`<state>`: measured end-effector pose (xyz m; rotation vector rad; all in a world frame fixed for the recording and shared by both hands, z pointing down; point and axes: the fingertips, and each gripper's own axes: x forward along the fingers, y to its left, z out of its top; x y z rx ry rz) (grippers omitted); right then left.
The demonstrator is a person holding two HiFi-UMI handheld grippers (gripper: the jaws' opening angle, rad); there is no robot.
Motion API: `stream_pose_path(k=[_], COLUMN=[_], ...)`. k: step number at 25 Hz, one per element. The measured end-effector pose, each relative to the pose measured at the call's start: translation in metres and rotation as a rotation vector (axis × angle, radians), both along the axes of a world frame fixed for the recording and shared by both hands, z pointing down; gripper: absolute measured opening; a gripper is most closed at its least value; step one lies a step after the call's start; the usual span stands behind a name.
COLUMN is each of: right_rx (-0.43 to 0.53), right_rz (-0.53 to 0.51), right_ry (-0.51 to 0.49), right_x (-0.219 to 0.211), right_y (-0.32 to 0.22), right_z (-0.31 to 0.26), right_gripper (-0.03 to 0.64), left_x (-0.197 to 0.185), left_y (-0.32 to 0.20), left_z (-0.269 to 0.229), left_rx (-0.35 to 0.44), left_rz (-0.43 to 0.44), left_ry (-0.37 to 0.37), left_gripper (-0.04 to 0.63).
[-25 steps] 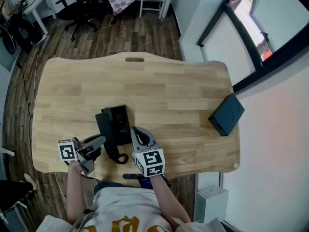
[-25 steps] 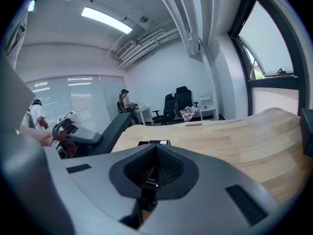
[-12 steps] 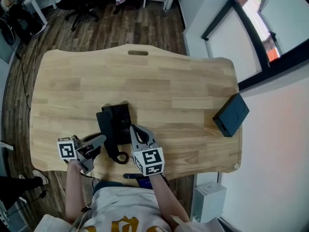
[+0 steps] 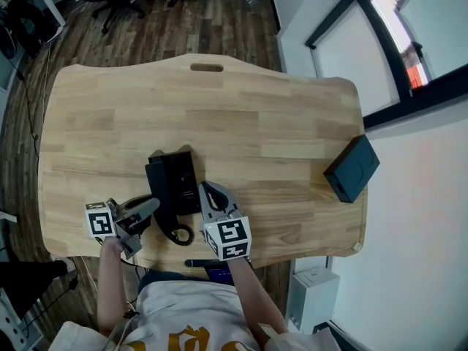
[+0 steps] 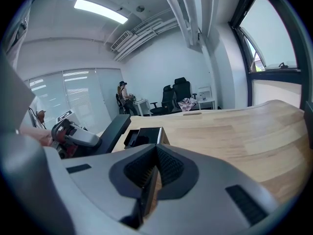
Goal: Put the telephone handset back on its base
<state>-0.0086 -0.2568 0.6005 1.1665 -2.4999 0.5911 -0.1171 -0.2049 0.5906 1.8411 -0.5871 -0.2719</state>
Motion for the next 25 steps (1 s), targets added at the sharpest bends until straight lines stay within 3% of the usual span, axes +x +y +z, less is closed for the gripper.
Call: stream_pose_path(k=[25], right_rx=[-0.057], right_rz=[-0.013], right_ry=[0.020], right_x=[-0.003], right_y=[-0.001], right_z=[0.021], right_gripper=[0.006], left_x=[-0.008], left_y=[-0.012], left_z=[0.034], left_rx=[-0.032], left_rz=[-0.002], left_ry=[0.008], left_gripper=[0.069])
